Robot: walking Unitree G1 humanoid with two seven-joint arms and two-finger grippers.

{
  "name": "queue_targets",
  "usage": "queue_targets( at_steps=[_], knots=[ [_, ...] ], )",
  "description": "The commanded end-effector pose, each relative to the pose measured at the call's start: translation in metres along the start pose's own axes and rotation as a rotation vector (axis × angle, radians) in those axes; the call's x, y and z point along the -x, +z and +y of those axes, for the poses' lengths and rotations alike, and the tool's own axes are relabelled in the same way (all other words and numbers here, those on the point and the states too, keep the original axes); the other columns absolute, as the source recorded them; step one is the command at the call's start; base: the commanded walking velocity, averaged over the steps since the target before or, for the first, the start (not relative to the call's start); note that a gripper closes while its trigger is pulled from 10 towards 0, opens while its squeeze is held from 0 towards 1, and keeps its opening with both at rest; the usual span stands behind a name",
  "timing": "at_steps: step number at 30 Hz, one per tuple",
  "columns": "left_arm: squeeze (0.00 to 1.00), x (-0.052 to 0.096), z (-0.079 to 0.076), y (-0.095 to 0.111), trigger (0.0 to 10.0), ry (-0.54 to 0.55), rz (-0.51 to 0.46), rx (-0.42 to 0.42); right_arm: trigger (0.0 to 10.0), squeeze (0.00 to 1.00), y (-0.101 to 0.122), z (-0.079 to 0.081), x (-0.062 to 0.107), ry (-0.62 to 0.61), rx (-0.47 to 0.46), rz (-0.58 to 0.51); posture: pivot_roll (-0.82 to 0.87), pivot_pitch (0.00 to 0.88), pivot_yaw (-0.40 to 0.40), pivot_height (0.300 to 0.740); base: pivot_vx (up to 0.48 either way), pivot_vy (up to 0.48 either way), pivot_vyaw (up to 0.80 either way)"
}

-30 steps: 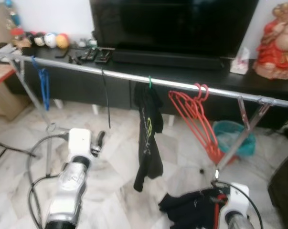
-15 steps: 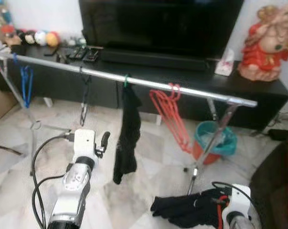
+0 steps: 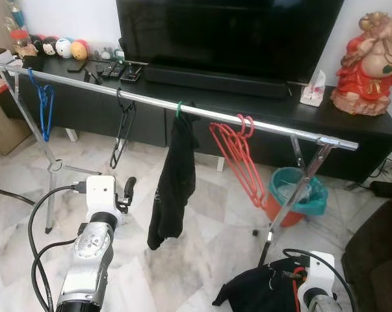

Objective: Hang hanger

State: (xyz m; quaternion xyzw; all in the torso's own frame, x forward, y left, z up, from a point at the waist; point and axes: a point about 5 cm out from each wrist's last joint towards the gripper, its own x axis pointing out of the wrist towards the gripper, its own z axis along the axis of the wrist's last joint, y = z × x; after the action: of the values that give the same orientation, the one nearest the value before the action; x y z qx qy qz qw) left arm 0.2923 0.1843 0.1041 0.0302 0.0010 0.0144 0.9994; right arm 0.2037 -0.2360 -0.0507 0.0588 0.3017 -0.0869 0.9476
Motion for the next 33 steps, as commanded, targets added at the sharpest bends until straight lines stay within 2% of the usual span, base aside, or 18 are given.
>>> queue_targets(
  at_steps=[1,9,13,21,33],
  knots=[
    [0.0,-0.0008,0.0011,0.0026,10.0,-0.004,-0.009,0.006,10.0,0.0,0.0035,0.0008,-0.0012,-0.001,-0.005,-0.018,0.02,0.0,-0.05,0.74,0.0,0.461,0.0],
    [0.0,-0.0013,-0.0002,0.0026,10.0,-0.014,-0.007,0.008,10.0,0.0,0.0034,0.0013,-0.0014,0.0,-0.006,-0.017,0.02,0.0,-0.05,0.74,0.0,0.37,0.0],
    [0.0,-0.0013,-0.0018,0.0032,10.0,-0.03,-0.011,-0.017,10.0,0.0,0.0034,0.0017,-0.0015,0.001,-0.006,-0.016,0.02,0.0,-0.05,0.74,0.0,0.0,0.0],
    [0.0,-0.0002,-0.0079,0.0034,10.0,-0.07,-0.009,-0.004,10.0,0.0,0.0041,0.0016,-0.0019,0.001,-0.007,-0.017,0.02,0.0,-0.051,0.74,0.0,0.0,0.0],
    [0.0,-0.0016,-0.0085,0.0047,10.0,-0.07,-0.014,-0.006,10.0,0.0,0.004,0.0026,-0.0022,0.007,-0.008,-0.013,0.02,0.0,-0.049,0.74,0.271,0.0,0.0]
  ],
)
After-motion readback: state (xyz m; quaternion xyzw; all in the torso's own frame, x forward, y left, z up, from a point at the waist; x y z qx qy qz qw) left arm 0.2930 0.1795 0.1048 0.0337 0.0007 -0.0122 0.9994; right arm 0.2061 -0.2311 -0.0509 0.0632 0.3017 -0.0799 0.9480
